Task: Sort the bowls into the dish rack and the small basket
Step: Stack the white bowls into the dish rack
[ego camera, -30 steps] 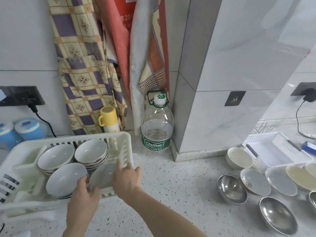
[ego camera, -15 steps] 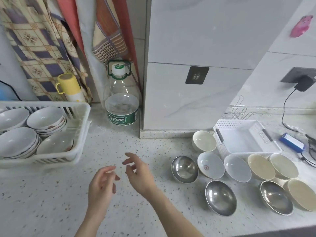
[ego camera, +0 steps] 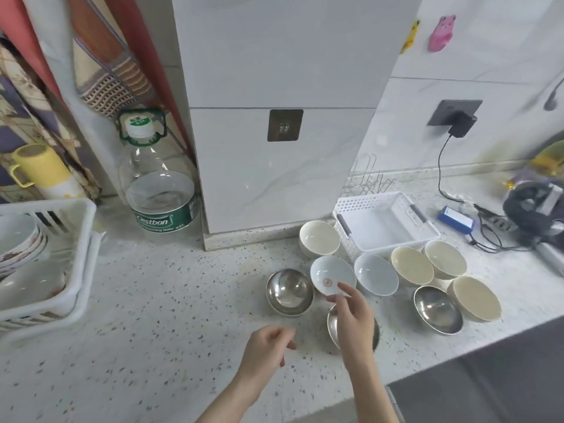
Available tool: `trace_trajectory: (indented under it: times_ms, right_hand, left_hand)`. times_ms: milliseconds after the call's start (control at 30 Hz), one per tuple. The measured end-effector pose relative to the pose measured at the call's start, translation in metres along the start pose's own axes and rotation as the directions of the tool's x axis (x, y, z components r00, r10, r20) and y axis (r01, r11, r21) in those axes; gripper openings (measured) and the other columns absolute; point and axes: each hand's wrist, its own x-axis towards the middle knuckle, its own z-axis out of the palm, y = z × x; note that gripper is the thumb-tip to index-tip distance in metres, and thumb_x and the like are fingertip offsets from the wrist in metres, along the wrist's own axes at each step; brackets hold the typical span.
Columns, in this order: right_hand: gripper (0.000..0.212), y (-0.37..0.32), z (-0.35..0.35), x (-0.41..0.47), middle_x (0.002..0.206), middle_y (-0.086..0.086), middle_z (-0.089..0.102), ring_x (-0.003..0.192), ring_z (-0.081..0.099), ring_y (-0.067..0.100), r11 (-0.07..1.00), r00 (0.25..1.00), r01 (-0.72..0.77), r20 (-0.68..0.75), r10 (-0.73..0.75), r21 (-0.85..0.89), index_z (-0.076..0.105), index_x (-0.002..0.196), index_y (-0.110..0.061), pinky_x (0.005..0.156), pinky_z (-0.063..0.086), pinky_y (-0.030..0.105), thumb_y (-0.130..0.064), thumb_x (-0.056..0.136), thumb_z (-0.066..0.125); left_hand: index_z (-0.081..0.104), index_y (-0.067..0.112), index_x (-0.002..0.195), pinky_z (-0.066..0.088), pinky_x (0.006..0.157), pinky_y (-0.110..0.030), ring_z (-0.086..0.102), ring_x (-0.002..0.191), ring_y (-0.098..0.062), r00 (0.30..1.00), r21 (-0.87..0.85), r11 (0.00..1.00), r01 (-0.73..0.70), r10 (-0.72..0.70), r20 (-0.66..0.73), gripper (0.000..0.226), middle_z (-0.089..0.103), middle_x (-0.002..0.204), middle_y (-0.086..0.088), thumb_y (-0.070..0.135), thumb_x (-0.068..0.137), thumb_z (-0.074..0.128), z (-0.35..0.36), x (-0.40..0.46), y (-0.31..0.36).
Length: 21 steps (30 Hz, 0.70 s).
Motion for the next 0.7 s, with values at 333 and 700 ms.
trace_trajectory:
  times_ms: [333, 700]
  right_hand:
    - [0.019, 0.034, -0.093, 0.072, 0.091, 0.002, 0.070, 0.090, 0.058, 0.009, 0.959, 0.941, -0.277, -0.185, 0.283, 0.062, 0.063, 0.107, -0.014, 0.085, 0.037, 0.034, -0.013, 0.095, 0.049]
    - [0.023, 0.055, -0.118, 0.162, 0.086, 0.003, 0.074, 0.075, 0.049, 0.020, 0.822, 0.819, -0.549, 0.102, 0.565, -0.149, 0.060, 0.090, -0.014, 0.063, 0.039, 0.033, -0.032, 0.096, 0.049]
  left_hand:
    - [0.050, 0.031, 0.086, 0.041, 0.080, -0.027, 0.051, 0.087, -0.007, 0.991, 0.179, 0.975, 0.129, -0.130, -0.009, 0.013, 0.054, 0.092, 0.011, 0.040, 0.096, 0.050, 0.086, 0.055, 0.017]
    - [0.053, 0.015, 0.076, 0.036, 0.066, -0.031, 0.048, 0.071, -0.016, 0.943, 0.033, 0.962, 0.271, -0.259, -0.208, 0.032, 0.052, 0.076, -0.001, 0.034, 0.099, 0.043, 0.131, 0.112, 0.039]
